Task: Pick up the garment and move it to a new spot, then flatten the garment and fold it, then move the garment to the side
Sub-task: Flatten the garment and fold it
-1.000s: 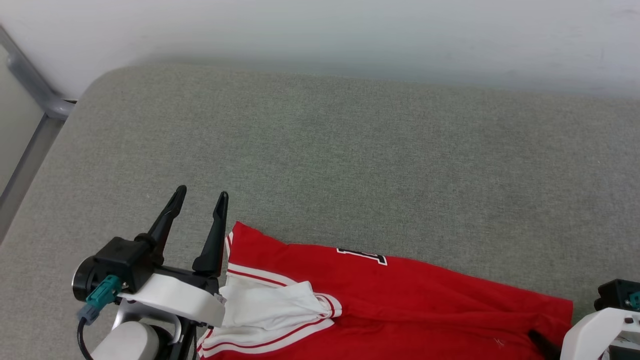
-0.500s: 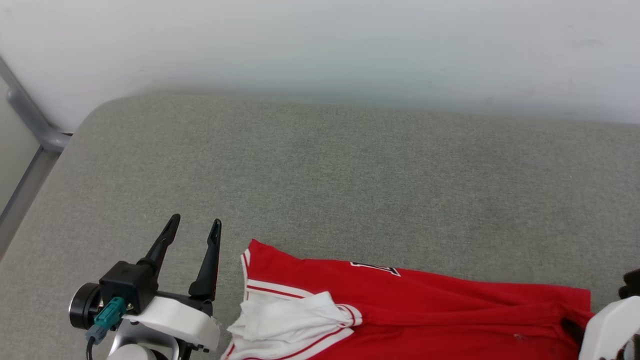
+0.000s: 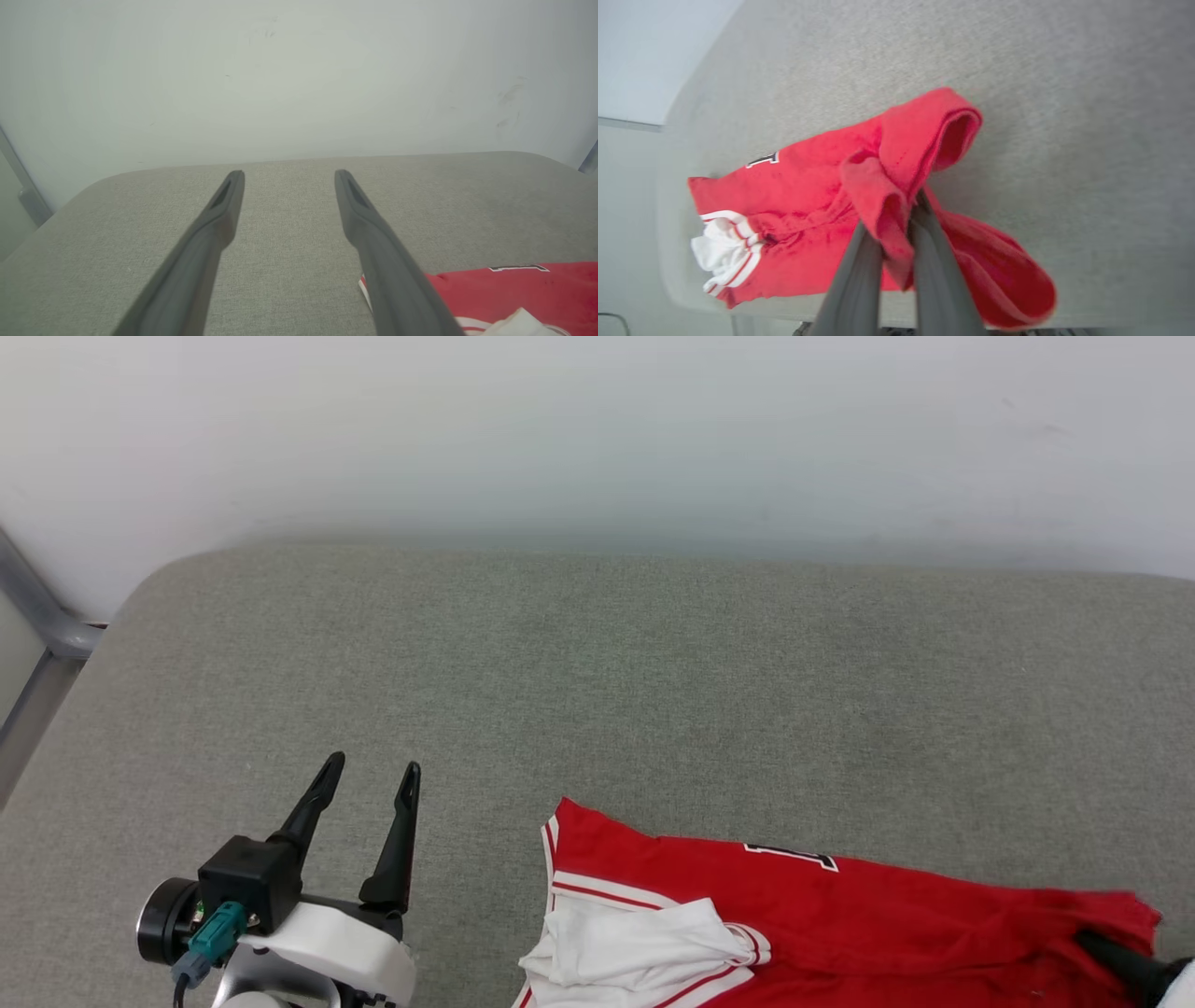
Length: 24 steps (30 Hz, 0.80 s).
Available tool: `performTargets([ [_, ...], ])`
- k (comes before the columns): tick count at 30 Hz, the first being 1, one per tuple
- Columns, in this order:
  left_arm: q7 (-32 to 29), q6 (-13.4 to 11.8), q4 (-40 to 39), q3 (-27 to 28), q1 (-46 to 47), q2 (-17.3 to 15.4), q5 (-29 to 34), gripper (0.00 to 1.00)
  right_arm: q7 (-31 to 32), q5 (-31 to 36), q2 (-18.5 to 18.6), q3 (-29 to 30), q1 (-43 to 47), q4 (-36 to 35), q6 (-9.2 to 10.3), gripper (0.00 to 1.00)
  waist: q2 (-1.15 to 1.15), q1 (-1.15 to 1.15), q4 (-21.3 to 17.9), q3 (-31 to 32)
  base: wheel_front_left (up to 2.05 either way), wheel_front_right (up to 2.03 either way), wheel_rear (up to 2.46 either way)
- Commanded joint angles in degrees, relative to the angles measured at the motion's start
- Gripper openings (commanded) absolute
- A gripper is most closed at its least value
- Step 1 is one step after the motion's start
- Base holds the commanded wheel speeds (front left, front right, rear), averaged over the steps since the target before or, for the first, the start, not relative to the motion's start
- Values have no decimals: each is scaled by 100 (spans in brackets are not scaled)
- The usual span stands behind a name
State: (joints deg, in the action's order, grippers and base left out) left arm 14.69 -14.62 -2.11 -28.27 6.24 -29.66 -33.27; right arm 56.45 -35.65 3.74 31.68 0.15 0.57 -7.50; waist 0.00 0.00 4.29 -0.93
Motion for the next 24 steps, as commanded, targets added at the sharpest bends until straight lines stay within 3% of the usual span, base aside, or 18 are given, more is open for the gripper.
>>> performTargets([
  [1,-19,-16,-2,-7,-63,-5,28,100,112,-210,-36,-20,-87,-10,3,0,0,0,1,11,0,0,0],
  [5,-51,-33,-5,-40,-46,7,33,100,530,-1679,-93,-216,-199,187,3,0,0,0,48,38,0,0,0],
  [11,-128,17,16,-103,72,31,5,100,304,-3310,-91,-1140,-171,628,3,0,0,0,204,15,0,0,0],
  [18,-145,56,27,-177,213,87,28,100,-550,-4318,-92,-2591,-416,1016,2,0,0,0,412,-135,0,0,0],
  [24,-112,150,109,-233,384,203,28,100,-1332,-4776,-90,-3881,-749,1362,2,0,0,0,624,-326,0,0,0],
])
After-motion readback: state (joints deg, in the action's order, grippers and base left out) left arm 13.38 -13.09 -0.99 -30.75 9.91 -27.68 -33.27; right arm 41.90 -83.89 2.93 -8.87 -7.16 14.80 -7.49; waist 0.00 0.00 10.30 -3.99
